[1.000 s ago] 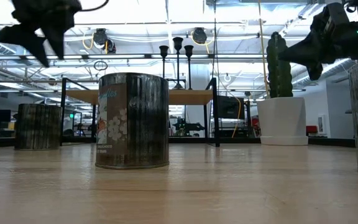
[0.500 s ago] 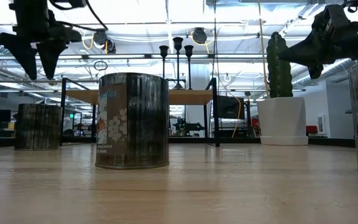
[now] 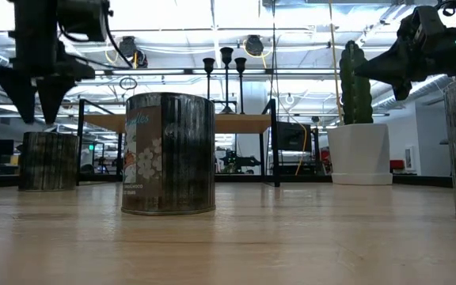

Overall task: Pick & Place candle stick holders
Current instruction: Put the top orange scented candle on the shelf

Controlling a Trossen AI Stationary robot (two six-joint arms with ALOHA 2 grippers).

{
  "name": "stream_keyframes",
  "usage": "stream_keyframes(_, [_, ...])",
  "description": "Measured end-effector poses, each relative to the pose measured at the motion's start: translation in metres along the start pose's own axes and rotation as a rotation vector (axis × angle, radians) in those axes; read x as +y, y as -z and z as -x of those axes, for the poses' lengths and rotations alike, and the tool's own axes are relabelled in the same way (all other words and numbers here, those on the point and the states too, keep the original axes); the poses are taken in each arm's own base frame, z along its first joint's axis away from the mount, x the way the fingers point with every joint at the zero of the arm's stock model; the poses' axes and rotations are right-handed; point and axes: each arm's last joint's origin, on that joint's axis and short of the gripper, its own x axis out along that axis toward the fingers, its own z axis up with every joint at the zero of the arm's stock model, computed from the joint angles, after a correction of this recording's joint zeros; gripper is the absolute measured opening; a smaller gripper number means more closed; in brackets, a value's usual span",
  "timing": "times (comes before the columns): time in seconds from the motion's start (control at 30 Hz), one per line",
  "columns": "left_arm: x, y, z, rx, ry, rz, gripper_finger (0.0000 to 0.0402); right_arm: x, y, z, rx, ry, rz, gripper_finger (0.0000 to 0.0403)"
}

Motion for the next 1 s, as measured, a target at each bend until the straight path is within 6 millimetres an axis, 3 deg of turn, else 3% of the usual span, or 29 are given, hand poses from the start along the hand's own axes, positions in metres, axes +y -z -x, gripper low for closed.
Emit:
stream_keyframes(0.17, [-0.001, -0.001, -0.017, 0.002, 0.035, 0.029, 0.0200, 0.000, 0.000, 0.000, 0.000, 0.000, 0.000, 0.0000])
stream_keyframes(0.8, [-0.001, 0.002, -0.040, 0.031, 0.077, -0.015, 0.0199, -0.001, 0.000, 0.000, -0.008, 0.030, -0.003, 0.0000])
stream_keyframes(1.0, [0.000, 0.002, -0.042, 0.028, 0.069, -0.018, 0.0151, -0.001, 0.000, 0.000, -0.008, 0.029, -0.011, 0.0000])
